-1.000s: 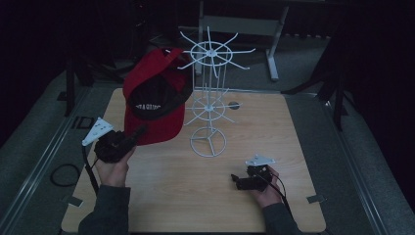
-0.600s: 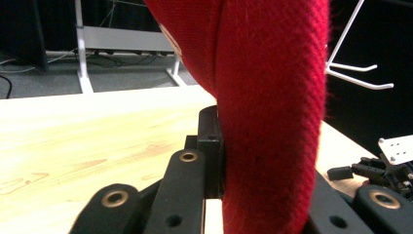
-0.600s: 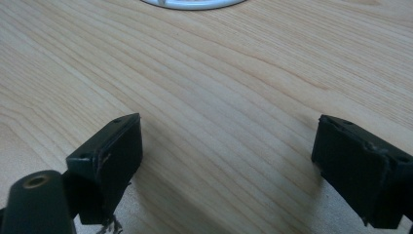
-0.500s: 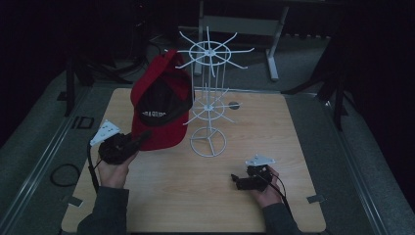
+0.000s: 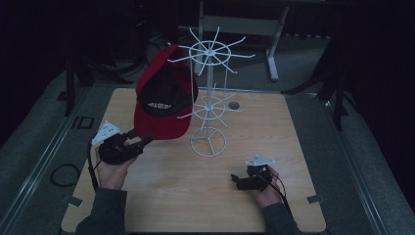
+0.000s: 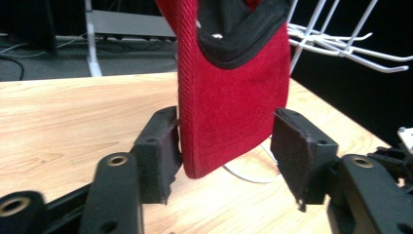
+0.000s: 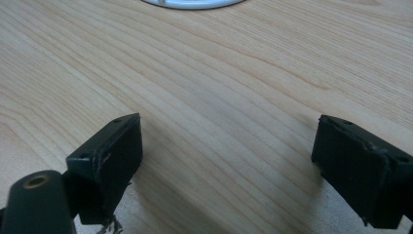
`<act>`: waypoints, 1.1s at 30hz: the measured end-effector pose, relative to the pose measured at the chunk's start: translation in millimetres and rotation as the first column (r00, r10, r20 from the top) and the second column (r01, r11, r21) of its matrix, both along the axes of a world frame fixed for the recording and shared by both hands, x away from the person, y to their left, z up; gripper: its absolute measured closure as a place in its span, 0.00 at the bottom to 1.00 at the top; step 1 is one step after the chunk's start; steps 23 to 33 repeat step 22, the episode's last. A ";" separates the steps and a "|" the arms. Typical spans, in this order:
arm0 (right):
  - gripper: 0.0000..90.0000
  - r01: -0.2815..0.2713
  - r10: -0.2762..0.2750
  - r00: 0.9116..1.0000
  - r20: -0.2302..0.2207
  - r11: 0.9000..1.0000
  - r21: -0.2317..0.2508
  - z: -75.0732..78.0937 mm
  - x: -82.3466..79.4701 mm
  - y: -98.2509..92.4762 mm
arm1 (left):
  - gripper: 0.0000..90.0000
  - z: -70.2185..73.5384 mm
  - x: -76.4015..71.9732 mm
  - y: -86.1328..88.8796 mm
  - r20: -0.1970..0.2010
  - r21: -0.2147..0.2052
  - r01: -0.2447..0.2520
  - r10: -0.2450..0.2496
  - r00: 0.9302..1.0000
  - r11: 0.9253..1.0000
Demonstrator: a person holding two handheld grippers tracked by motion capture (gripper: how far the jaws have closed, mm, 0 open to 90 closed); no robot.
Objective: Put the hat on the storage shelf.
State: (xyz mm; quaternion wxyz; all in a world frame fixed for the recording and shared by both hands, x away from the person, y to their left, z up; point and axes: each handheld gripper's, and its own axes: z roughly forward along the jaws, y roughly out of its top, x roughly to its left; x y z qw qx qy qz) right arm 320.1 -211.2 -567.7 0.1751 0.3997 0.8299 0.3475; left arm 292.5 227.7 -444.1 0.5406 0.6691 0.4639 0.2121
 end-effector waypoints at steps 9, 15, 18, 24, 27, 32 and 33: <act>0.12 0.000 0.000 1.000 0.000 1.000 0.001 -0.1 0.0 0.0 | 0.33 -8.3 -0.3 3.5 -0.018 -0.018 -0.049 0.049 0.999 0.999; 0.12 -0.001 0.001 1.000 0.001 1.000 -0.001 -0.1 0.1 -0.1 | 0.28 -17.4 0.2 6.3 -0.028 -0.028 -0.070 0.070 0.997 0.997; 0.12 -0.003 0.003 1.000 0.001 1.000 -0.002 -0.1 0.1 -0.2 | 0.24 -23.2 0.4 7.6 -0.040 -0.035 -0.078 0.076 0.996 0.996; 0.12 -0.004 0.004 1.000 0.001 1.000 -0.004 0.0 0.2 -0.3 | 0.22 -26.1 -0.1 9.7 -0.049 -0.046 -0.074 0.072 0.996 0.996; 0.12 -0.004 0.004 1.000 0.001 1.000 -0.004 0.0 0.2 -0.3 | 0.22 -26.1 -0.1 9.7 -0.049 -0.046 -0.074 0.072 0.996 0.996; 0.12 -0.004 0.004 1.000 0.001 1.000 -0.004 0.0 0.2 -0.3 | 0.22 -26.1 -0.1 9.7 -0.049 -0.046 -0.074 0.072 0.996 0.996; 0.12 -0.004 0.004 1.000 0.001 1.000 -0.004 0.0 0.2 -0.3 | 0.22 -26.1 -0.1 9.7 -0.049 -0.046 -0.074 0.072 0.996 0.996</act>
